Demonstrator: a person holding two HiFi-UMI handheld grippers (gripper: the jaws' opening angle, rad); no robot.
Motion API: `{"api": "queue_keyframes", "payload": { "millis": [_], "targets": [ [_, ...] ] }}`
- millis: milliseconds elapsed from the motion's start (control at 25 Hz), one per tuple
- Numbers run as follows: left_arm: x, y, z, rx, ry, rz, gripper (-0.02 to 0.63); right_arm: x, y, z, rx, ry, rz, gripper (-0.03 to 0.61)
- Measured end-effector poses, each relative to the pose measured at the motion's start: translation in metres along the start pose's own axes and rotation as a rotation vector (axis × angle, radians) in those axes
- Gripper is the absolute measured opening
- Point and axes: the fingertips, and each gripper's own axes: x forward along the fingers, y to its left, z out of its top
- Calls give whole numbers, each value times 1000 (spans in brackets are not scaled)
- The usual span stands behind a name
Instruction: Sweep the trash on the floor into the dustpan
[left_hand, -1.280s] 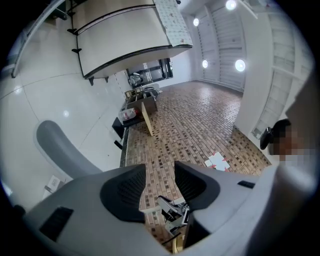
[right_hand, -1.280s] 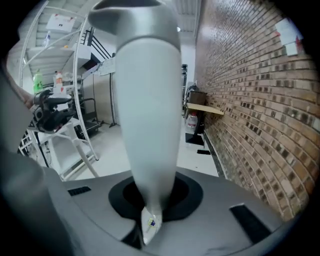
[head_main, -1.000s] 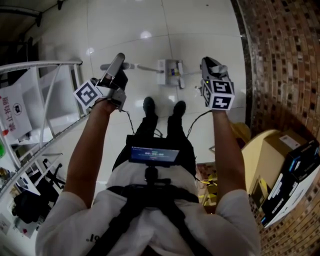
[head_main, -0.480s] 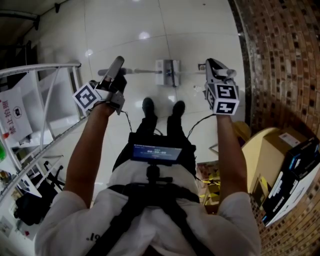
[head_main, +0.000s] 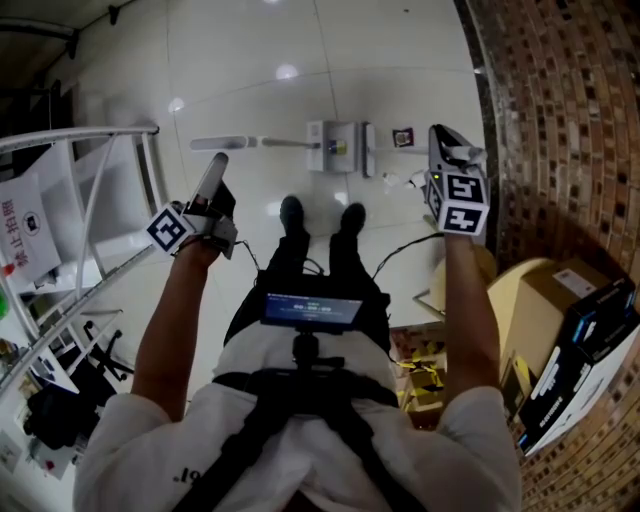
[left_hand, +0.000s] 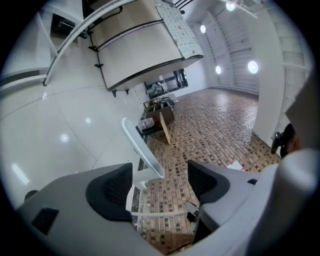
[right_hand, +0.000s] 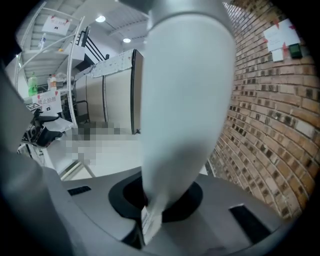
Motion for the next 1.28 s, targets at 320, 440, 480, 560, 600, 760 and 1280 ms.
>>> {"api": "queue_keyframes", "payload": {
  "millis": [320,440,480,560,600,760,1280],
  "targets": [
    [61,15,17,-83,-92,-79,364,0,-43,-22,-37,54,-76,18],
    [74,14,19,-101,-102,-108,306,3,-57,-27,-61,72,-95,18],
    [76,13,22,-109,-121,-118,214,4,-61,-28,-70,75,-98,18],
    [76,13,27,-128,-160,-137,47,5,-68,-29,-89,80,-99,18],
    [77,12,27,-131,-169,-147,40,6,-72,-30,-98,84,-100,18],
    [81,-4,18,-97,-168,-226,34,6,-87,-35,-113,94,-103,18],
    [153,-79,-39,-116,-51,-421,11,-11,-137,-30,-135,46,-145,18]
  ]
}}
